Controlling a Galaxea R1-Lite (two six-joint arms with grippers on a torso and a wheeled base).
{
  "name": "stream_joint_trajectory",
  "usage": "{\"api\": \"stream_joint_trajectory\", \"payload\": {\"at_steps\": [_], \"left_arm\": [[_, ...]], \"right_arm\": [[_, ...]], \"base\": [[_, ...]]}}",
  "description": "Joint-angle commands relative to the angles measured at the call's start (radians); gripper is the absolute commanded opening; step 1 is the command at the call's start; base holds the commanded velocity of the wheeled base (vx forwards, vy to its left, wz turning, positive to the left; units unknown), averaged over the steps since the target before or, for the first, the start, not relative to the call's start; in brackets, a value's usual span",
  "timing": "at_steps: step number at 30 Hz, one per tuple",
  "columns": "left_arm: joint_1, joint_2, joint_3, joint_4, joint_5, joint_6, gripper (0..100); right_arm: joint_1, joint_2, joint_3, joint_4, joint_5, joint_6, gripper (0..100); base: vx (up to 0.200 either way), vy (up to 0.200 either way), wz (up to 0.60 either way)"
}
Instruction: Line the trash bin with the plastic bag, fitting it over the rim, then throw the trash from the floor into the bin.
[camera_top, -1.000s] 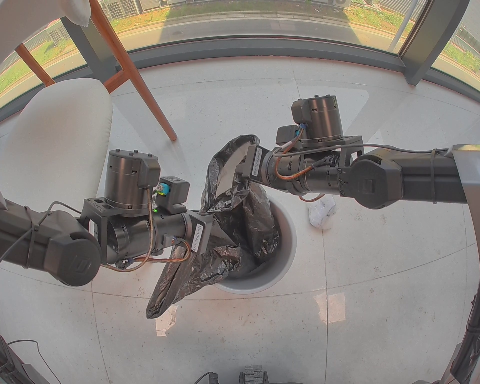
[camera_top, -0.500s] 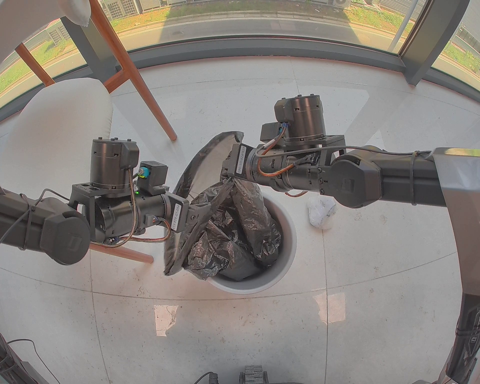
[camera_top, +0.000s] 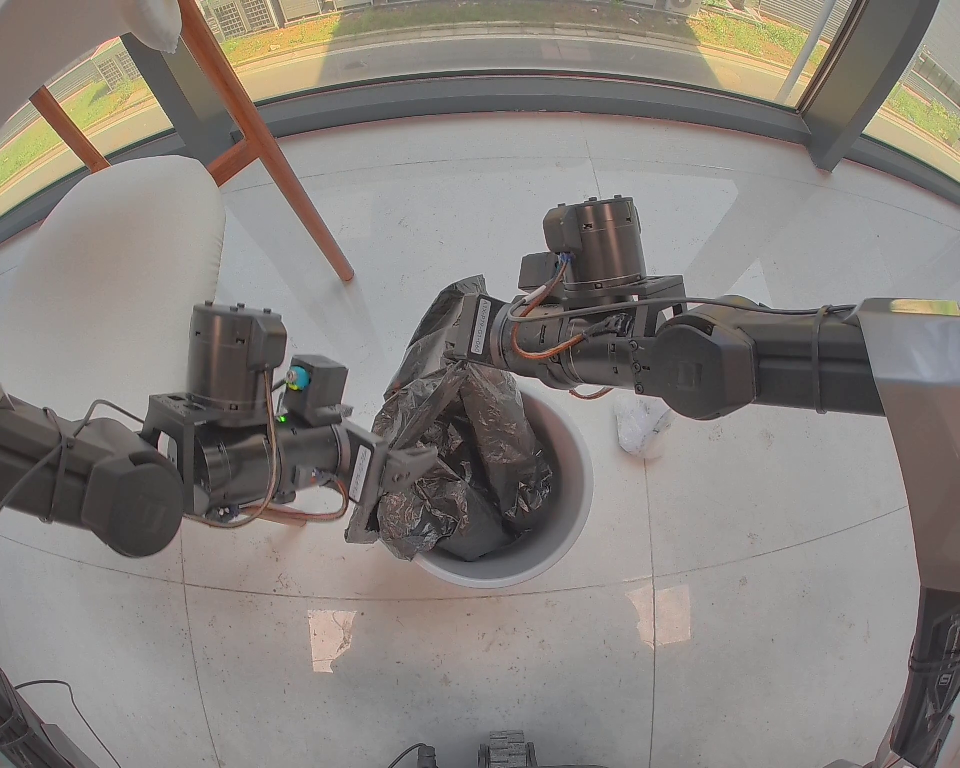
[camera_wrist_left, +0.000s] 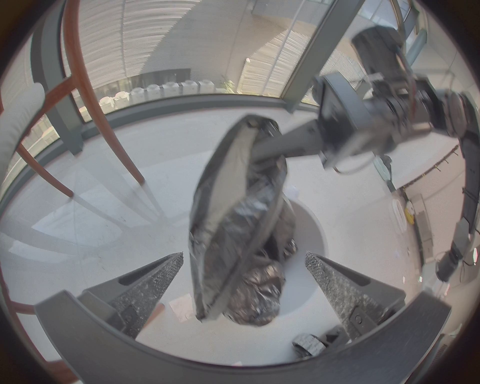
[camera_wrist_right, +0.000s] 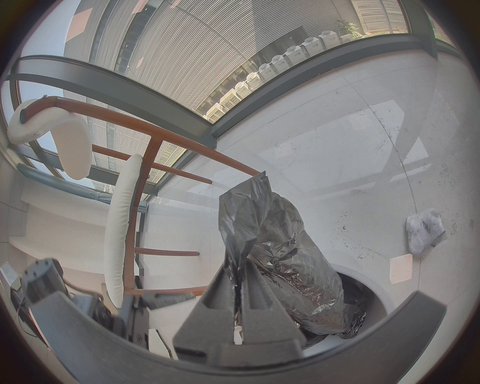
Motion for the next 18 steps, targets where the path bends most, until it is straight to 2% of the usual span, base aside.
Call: {"api": "stream_joint_trajectory", "payload": {"at_steps": [1, 5, 10, 18], "left_arm": [[-0.024, -0.013, 0.098, -0.004, -0.035, 0.017, 100], [-0.018, 0.0, 0.058, -0.005, -0.063, 0.08, 100], [-0.018, 0.062, -0.034, -0.004, -0.052, 0.079, 100], [-0.013, 0.137, -0.092, -0.005, 0.005, 0.083, 100]], "right_arm": [[-0.005, 0.002, -0.002, -0.007, -0.009, 0.004, 0], [-0.007, -0.003, -0.002, -0.008, -0.009, 0.008, 0], [-0.007, -0.012, -0.003, -0.005, -0.009, 0.008, 0], [-0.007, -0.016, -0.003, -0.008, -0.009, 0.01, 0]], "base": [[0.0, 0.0, 0.0], [0.0, 0.0, 0.0], [0.0, 0.0, 0.0], [0.0, 0.0, 0.0]]}}
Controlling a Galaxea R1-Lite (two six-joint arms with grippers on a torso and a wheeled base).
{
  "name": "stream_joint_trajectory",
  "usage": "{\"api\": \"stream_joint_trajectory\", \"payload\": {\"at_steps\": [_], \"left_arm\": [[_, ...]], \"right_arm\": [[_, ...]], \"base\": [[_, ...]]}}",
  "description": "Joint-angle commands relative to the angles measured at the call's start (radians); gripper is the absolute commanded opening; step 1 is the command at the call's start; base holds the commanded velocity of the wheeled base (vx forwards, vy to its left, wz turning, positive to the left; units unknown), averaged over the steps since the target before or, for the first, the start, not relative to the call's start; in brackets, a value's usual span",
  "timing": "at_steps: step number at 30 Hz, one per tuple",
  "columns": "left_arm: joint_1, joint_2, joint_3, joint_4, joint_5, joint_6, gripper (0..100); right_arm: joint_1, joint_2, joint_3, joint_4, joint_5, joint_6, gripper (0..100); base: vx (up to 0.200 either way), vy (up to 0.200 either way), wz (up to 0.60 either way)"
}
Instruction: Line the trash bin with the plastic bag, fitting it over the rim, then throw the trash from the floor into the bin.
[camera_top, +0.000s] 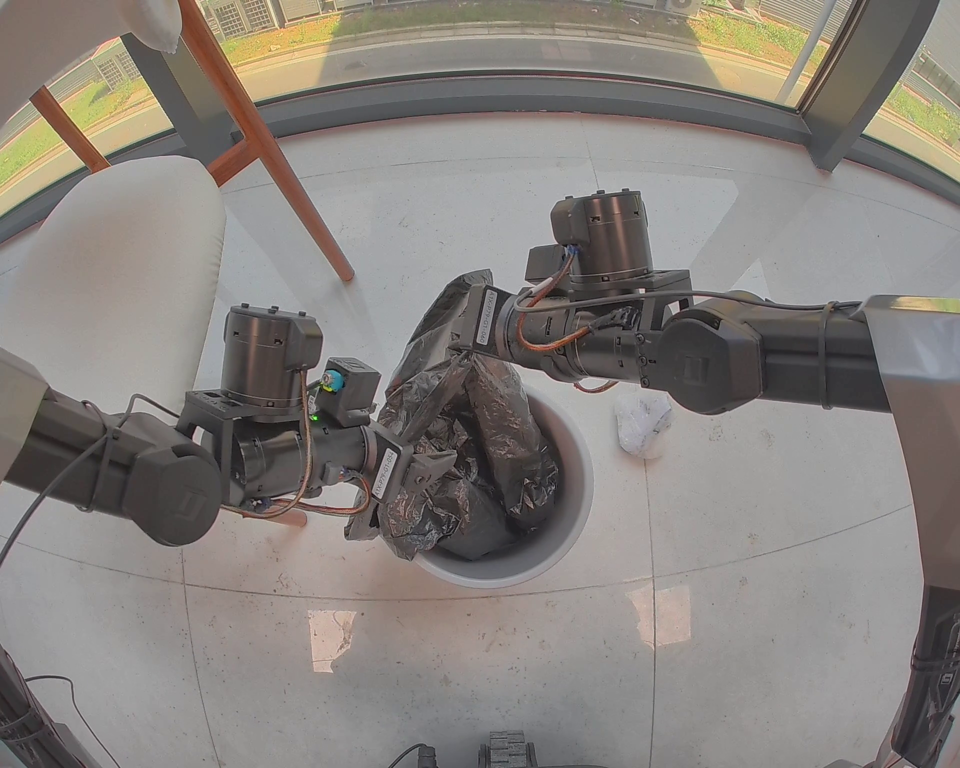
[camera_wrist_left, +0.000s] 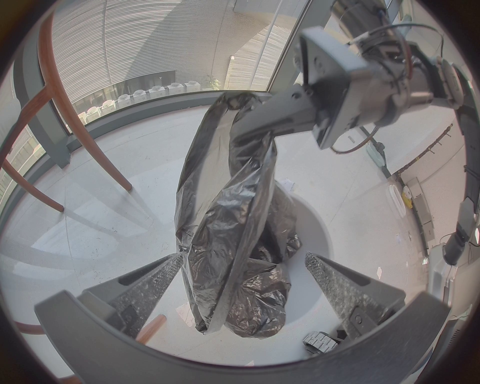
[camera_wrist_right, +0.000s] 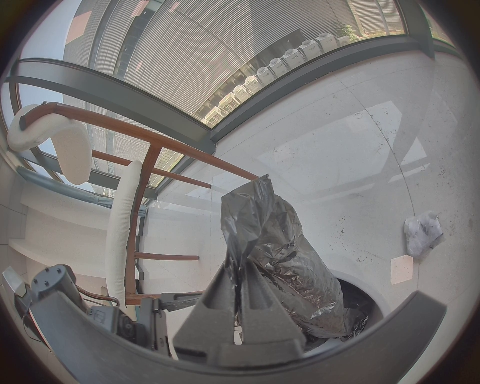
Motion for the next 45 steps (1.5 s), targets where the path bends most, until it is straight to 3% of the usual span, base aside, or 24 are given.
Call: {"api": "stream_joint_trajectory", "payload": {"at_steps": [1, 3, 4, 20, 30, 39, 45], "left_arm": [[0.002, 0.064, -0.034, -0.001, 0.025, 0.001, 100], [0.004, 0.087, -0.059, -0.001, 0.029, 0.001, 100], [0.005, 0.093, -0.065, -0.001, 0.029, 0.003, 0], [0.004, 0.127, -0.108, 0.0, 0.032, -0.008, 0], [-0.153, 0.089, -0.102, 0.009, 0.069, -0.125, 0], [-0.205, 0.086, -0.079, 0.009, 0.074, -0.134, 0], [-0.28, 0.096, -0.067, 0.011, 0.107, -0.168, 0]], "right_arm": [[0.0, -0.01, 0.0, -0.002, 0.001, 0.0, 0], [0.0, -0.011, 0.0, -0.004, 0.001, 0.0, 0], [0.0, -0.011, 0.0, -0.004, 0.001, 0.0, 0], [-0.014, -0.048, 0.017, 0.015, -0.001, 0.0, 0], [-0.097, -0.123, 0.196, -0.001, 0.005, -0.021, 0], [-0.15, -0.136, 0.241, -0.005, 0.013, -0.064, 0], [-0.169, -0.157, 0.273, -0.004, 0.018, -0.073, 0]], "base": [[0.0, 0.0, 0.0], [0.0, 0.0, 0.0], [0.0, 0.0, 0.0], [0.0, 0.0, 0.0], [0.0, 0.0, 0.0], [0.0, 0.0, 0.0], [0.0, 0.0, 0.0]]}}
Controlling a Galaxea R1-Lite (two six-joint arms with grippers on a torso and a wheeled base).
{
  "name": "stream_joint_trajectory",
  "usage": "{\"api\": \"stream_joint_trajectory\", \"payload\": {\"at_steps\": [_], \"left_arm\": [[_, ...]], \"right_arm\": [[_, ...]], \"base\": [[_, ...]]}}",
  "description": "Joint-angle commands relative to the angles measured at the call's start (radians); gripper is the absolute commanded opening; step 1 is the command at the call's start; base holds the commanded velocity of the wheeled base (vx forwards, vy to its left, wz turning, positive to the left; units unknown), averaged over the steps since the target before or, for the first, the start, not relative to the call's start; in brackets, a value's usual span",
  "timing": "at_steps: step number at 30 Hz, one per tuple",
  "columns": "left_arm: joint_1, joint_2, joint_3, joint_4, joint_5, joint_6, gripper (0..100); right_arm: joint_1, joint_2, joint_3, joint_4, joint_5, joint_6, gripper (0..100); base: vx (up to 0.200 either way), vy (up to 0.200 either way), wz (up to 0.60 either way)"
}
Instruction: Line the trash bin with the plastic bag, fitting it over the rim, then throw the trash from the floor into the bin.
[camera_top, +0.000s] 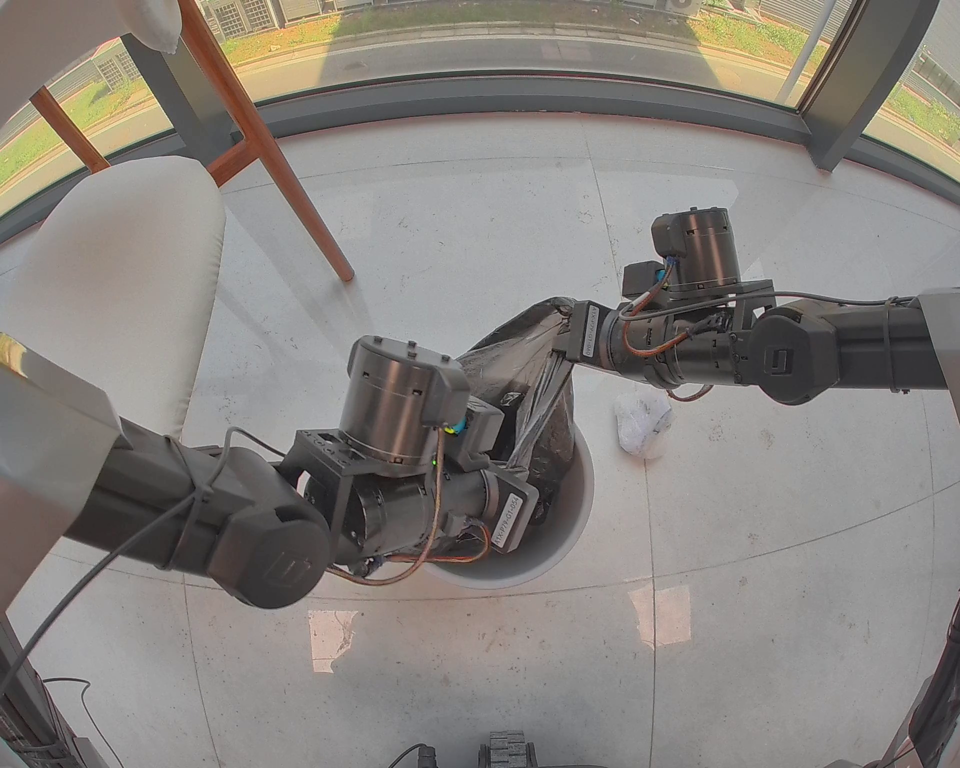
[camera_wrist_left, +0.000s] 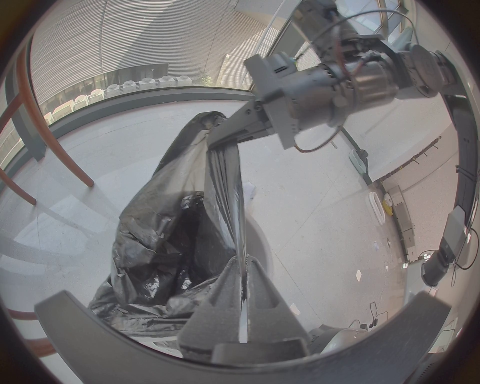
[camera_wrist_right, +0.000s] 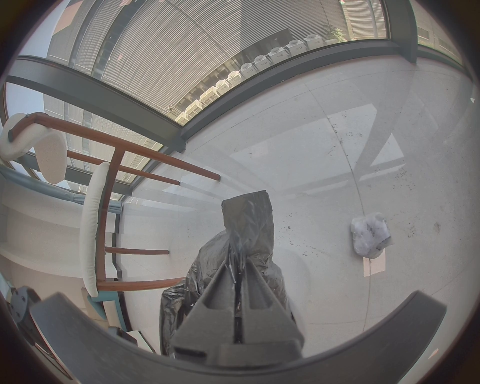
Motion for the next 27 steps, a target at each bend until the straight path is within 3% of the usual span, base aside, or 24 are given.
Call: {"api": "stream_joint_trajectory", "payload": {"at_steps": [1, 18, 27], "left_arm": [[-0.039, 0.007, 0.008, 0.002, 0.01, -0.013, 0], [-0.093, 0.04, 0.083, 0.017, 0.015, -0.042, 0], [-0.114, 0.059, 0.08, 0.014, 0.015, -0.042, 0]], "right_arm": [[-0.012, -0.019, 0.024, 0.0, 0.001, -0.007, 0], [-0.021, -0.047, 0.256, -0.002, 0.0, -0.025, 0], [-0.073, -0.048, 0.323, -0.003, 0.003, -0.022, 0]], "base": [[0.0, 0.0, 0.0], [0.0, 0.0, 0.0], [0.0, 0.0, 0.0]]}}
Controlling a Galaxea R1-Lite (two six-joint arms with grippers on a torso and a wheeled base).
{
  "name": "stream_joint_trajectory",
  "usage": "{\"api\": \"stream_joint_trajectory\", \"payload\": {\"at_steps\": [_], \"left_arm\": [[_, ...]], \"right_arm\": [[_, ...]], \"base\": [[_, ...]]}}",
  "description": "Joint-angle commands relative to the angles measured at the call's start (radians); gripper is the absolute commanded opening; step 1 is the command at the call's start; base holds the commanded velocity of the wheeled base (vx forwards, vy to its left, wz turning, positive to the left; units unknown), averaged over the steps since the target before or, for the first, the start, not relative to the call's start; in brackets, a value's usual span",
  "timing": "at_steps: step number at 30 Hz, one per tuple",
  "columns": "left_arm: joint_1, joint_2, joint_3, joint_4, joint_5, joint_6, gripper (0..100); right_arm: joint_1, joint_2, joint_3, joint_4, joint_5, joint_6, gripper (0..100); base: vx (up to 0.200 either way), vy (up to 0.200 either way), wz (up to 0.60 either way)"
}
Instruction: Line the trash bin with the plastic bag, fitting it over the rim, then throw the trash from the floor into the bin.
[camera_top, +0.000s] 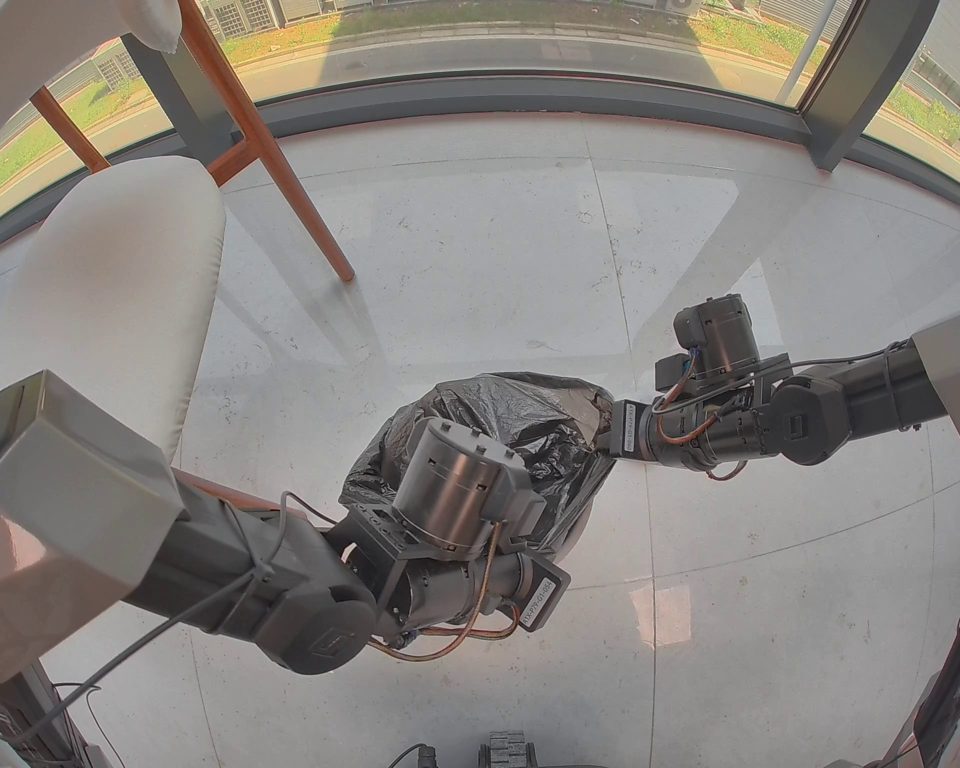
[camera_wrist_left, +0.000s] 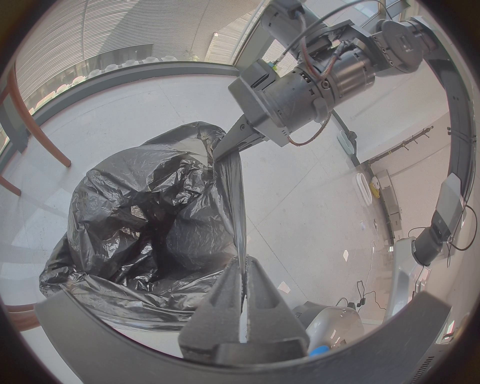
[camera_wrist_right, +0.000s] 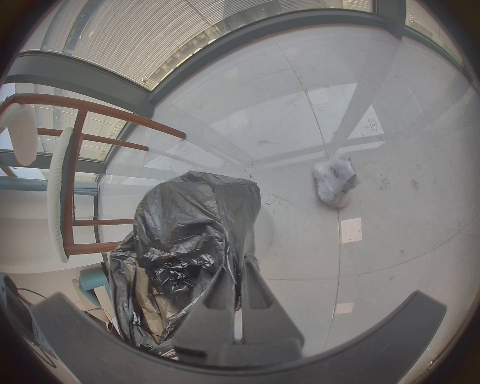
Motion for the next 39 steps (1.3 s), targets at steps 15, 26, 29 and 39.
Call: {"api": "stream_joint_trajectory", "payload": {"at_steps": [15, 26, 29, 39], "left_arm": [[-0.033, 0.029, 0.008, 0.001, 0.0, -0.001, 0], [-0.064, 0.065, 0.037, -0.001, 0.0, -0.001, 0], [-0.066, 0.079, 0.034, -0.001, 0.002, 0.0, 0], [-0.07, 0.113, 0.031, -0.001, 0.003, 0.0, 0]], "right_arm": [[-0.019, -0.088, 0.127, 0.001, 0.024, 0.013, 100], [-0.022, -0.192, 0.135, 0.0, 0.029, 0.02, 100], [-0.022, -0.256, 0.149, 0.001, 0.029, 0.024, 100], [-0.028, -0.358, 0.172, 0.001, 0.029, 0.051, 100]], "base": [[0.0, 0.0, 0.0], [0.0, 0.0, 0.0], [0.0, 0.0, 0.0], [0.0, 0.0, 0.0]]}}
